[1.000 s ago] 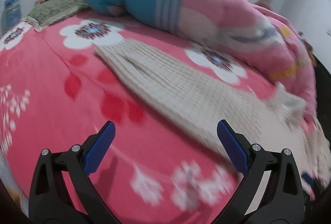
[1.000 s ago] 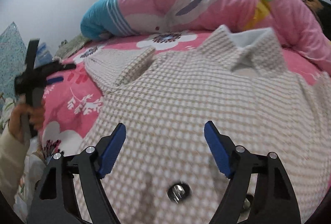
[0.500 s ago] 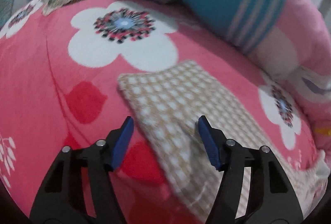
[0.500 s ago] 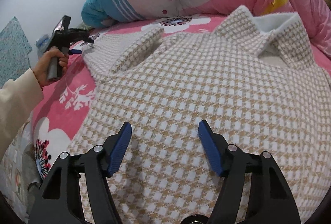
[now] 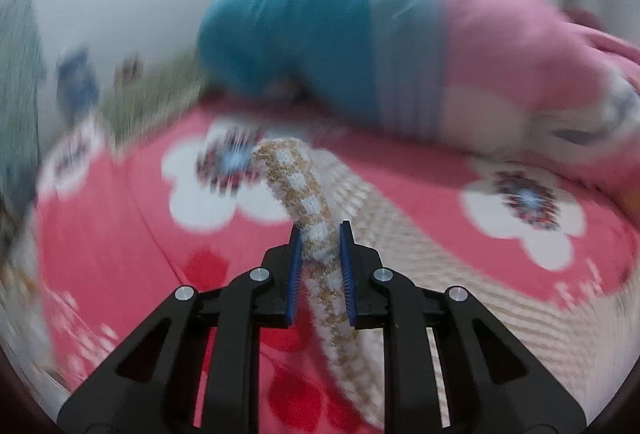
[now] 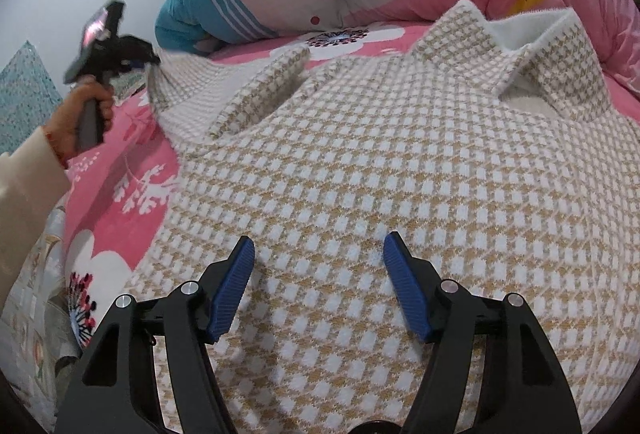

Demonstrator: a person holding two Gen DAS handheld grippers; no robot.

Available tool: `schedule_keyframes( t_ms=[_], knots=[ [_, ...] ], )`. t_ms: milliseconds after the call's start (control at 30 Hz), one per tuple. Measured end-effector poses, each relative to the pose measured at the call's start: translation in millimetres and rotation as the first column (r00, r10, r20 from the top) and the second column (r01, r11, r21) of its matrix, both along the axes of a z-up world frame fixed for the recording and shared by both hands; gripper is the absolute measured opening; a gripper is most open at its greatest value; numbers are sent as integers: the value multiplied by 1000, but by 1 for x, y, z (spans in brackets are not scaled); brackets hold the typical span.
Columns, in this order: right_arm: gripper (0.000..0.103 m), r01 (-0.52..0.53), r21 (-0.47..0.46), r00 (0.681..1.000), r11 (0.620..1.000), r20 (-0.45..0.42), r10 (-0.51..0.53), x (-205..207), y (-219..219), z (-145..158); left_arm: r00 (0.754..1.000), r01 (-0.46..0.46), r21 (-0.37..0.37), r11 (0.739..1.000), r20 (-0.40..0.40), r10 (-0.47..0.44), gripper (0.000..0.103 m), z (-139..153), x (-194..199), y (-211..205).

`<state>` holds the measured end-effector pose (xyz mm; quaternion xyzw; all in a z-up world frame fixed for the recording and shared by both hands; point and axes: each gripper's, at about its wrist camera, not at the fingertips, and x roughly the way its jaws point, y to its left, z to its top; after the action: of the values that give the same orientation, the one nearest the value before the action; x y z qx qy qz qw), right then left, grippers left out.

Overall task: Fold large clothes
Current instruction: 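Grasp the sleeve cuff with the left gripper and fold it across the coat front, then open the left gripper, releasing the folded sleeve onto the coat front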

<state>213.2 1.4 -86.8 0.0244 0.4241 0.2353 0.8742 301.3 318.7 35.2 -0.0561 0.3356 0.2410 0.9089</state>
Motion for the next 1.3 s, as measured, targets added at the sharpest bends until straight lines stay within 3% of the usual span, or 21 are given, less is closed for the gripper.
schedule_keyframes(
  t_ms=[67, 133, 300, 367, 467, 567, 667, 733, 767, 800, 900, 1000, 1033, 1133, 1233, 1300],
  knots=[
    [65, 19, 21, 1000, 1000, -3, -19, -3, -7, 7, 995, 90, 74, 993, 34, -92, 16, 28, -15, -38],
    [65, 42, 48, 999, 998, 10, -43, -12, -17, 19, 975, 203, 120, 972, 66, -212, 16, 57, -36, -86],
    [65, 96, 71, 992, 993, 72, -101, -50, -41, 54, 894, 435, 100, 895, 71, -442, 15, 82, -76, -185],
    [65, 121, 72, 987, 990, 95, -127, -70, -52, 64, 857, 509, 65, 858, 48, -513, 15, 75, -86, -220],
    [65, 158, 65, 981, 985, 108, -164, -96, -67, 68, 806, 592, -15, 806, -9, -592, 15, 38, -102, -267],
    [65, 192, 51, 976, 980, 91, -196, -116, -83, 63, 771, 621, -122, 775, -85, -631, 16, -24, -117, -302],
    [65, 225, 48, 973, 973, 33, -226, -130, -100, 48, 758, 606, -213, 767, -138, -637, 19, -79, -134, -313],
    [65, 237, 56, 971, 970, -5, -237, -134, -107, 40, 756, 605, -210, 768, -151, -637, 32, -96, -145, -315],
    [65, 240, 63, 971, 969, -24, -239, -135, -112, 36, 746, 615, -224, 756, -144, -650, 48, -101, -154, -315],
    [65, 242, 73, 970, 967, -39, -240, -135, -115, 34, 737, 622, -249, 742, -135, -662, 57, -103, -162, -315],
    [65, 248, 126, 968, 961, -76, -240, -132, -119, 30, 731, 631, -270, 727, -105, -674, 67, -100, -181, -309],
    [67, 244, 176, 968, 954, -109, -227, -127, -118, 28, 734, 634, -292, 716, -65, -677, 69, -92, -198, -299],
    [71, 238, 196, 969, 951, -122, -217, -125, -117, 27, 735, 636, -293, 714, -52, -676, 69, -89, -204, -294],
    [76, 223, 239, 971, 945, -144, -193, -121, -113, 26, 751, 624, -269, 733, -53, -659, 70, -90, -217, -288],
    [76, 213, 259, 972, 942, -157, -177, -119, -110, 24, 784, 577, -217, 787, -124, -609, 70, -97, -214, -283],
    [76, 202, 273, 974, 940, -160, -163, -117, -106, 25, 796, 557, -204, 805, -147, -588, 70, -102, -211, -278]
  ],
)
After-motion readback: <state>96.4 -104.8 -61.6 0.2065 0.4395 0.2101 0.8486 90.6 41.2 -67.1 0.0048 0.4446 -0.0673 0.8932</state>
